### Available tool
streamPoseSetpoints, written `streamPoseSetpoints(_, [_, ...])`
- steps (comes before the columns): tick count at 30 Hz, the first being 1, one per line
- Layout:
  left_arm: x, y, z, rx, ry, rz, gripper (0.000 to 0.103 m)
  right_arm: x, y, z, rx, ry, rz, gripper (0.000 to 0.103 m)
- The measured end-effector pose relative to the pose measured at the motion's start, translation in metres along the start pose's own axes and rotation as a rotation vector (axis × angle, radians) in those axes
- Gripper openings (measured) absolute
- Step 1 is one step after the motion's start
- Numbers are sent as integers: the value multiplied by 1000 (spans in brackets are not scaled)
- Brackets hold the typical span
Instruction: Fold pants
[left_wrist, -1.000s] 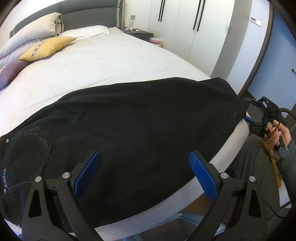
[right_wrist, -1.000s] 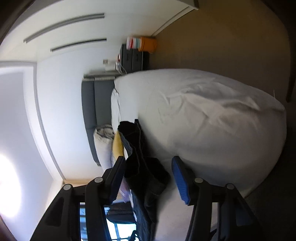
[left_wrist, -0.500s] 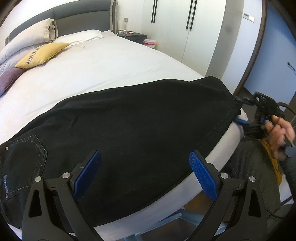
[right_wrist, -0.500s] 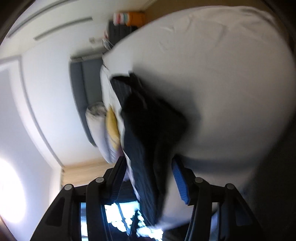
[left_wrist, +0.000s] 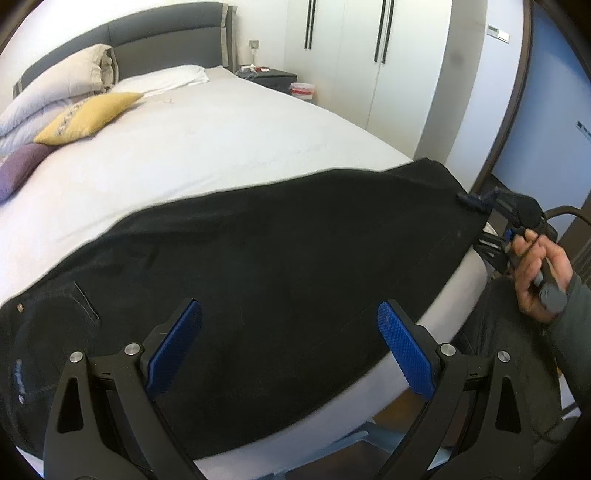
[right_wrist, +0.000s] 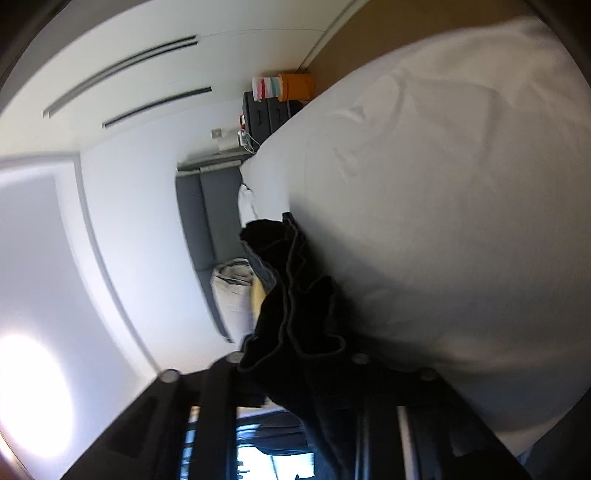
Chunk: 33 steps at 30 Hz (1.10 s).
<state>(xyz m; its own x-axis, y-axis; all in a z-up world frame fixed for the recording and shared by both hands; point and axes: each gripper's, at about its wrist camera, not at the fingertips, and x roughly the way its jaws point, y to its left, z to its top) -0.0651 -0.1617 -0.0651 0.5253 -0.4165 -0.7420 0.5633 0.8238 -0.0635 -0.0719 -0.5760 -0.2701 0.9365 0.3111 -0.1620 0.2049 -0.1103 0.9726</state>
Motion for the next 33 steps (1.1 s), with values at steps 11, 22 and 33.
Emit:
streamPoseSetpoints(11, [7,9,17,-37,35,56,98,0,47,-20,-257,-100,-194,11])
streamPoseSetpoints(22, [12,50,26,-150,58,54,98,118,129,-225,-1429,237,-571,9])
streamPoseSetpoints(33, [51,46,48,-248,164,-114,98,122,110,-250,-1558,262,-599,9])
